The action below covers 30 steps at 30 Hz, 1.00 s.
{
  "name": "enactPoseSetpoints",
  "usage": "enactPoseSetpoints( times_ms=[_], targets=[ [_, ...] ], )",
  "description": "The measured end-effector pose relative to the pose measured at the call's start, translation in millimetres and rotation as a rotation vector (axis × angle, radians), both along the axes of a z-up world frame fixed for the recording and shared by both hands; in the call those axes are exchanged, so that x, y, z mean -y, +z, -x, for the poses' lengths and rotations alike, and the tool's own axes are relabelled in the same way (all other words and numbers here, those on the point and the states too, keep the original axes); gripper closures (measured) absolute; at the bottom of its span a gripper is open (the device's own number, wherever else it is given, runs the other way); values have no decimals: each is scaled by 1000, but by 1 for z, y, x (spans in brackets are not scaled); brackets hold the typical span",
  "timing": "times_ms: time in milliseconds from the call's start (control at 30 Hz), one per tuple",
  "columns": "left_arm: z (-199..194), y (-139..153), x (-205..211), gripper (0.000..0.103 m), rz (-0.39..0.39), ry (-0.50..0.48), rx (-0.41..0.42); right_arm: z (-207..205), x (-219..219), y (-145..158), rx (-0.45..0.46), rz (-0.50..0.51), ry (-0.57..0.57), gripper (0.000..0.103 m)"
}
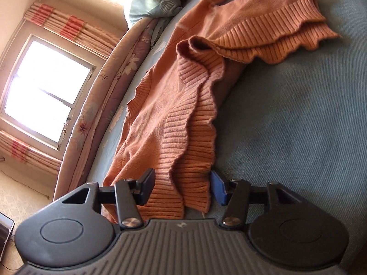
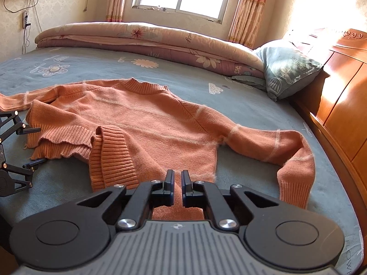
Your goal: Fold clothes
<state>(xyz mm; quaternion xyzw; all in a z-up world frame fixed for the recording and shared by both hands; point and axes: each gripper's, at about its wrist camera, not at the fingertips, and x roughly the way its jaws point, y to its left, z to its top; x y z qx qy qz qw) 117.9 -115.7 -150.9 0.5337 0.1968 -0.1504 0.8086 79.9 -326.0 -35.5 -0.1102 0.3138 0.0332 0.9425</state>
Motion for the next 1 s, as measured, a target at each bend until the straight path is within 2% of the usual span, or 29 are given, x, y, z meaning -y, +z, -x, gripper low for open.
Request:
enactPoseSetpoints(
  times_ms=[167,233,400,467,533,633,800,867,933,1000],
  targets=[
    [5,-7,-5,39,-101,-59,27,-2,-5,-12,-39,-32,30,95],
    [3,-10,-5,38,-107,-81,41,-3,-11,-18,-57,-51,57,94],
    [-17,-10,3,38,-95,-37,63,-5,-35,-30,-76,-36,103,92],
    [-22,-12,6,50,-77,-28,47,-6,-44,-34,-82,-35,128,87],
    [-27,-14,7,89,-71,-9,4,-8,-52,-37,-86,-42,141,76],
    [-28,-8,4,93,-14,22,4,-13,-65,-42,-90,-23,157,70],
    [-22,24,-11,94,120,65,9,-17,-80,-50,-75,33,175,53],
    [-19,34,-16,94,141,71,8,-18,-85,-54,-62,54,173,39],
    [-16,42,-19,94,160,69,19,-20,-90,-58,-49,55,178,30],
    [-15,51,-21,94,189,74,33,-25,-98,-64,-42,56,182,28]
  ],
)
